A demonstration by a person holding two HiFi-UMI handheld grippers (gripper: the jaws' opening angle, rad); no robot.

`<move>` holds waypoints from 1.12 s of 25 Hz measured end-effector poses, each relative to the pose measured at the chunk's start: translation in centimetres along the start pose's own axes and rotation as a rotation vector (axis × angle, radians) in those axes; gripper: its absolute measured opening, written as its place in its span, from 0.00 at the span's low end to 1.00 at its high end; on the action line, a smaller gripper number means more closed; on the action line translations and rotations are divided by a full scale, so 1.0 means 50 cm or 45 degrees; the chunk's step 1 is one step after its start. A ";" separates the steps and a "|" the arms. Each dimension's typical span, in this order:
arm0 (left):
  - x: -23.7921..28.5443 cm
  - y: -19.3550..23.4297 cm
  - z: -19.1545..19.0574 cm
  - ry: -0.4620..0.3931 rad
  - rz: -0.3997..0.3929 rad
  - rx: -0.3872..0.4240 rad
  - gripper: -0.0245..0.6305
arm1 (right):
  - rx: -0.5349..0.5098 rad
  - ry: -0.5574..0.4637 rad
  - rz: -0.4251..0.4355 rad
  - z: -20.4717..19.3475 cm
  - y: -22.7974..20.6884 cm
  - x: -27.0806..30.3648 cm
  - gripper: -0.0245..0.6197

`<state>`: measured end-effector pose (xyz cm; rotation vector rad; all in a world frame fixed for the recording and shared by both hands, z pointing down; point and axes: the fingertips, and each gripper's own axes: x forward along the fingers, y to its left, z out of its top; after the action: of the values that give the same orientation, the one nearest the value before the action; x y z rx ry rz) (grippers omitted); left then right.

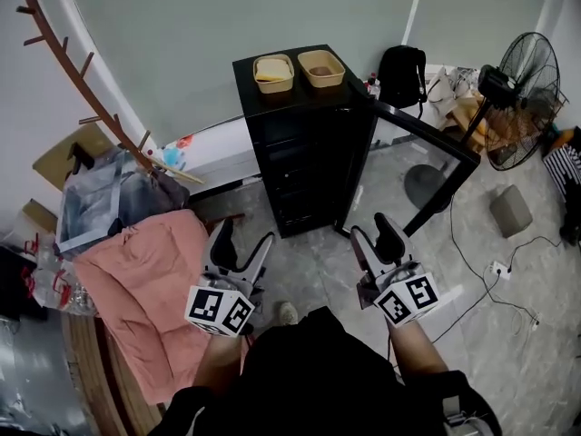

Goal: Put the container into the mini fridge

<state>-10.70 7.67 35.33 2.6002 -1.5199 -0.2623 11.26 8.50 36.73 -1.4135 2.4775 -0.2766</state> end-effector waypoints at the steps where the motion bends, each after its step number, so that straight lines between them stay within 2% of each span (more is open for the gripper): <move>1: 0.012 0.012 0.005 -0.003 -0.009 0.002 0.63 | -0.002 -0.005 -0.001 0.001 -0.002 0.019 0.44; 9: 0.105 0.097 0.038 -0.025 -0.093 0.000 0.63 | -0.017 -0.022 0.001 0.000 0.001 0.157 0.41; 16: 0.186 0.135 0.037 0.013 -0.146 0.035 0.63 | -0.031 0.059 0.060 -0.013 -0.011 0.223 0.40; 28: 0.337 0.135 0.023 0.048 -0.069 0.078 0.63 | -0.036 0.116 0.210 0.013 -0.129 0.339 0.38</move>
<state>-8.57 -10.34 33.99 2.6807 -1.4694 -0.1737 8.46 -9.41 35.62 -1.2228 2.6633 -0.2776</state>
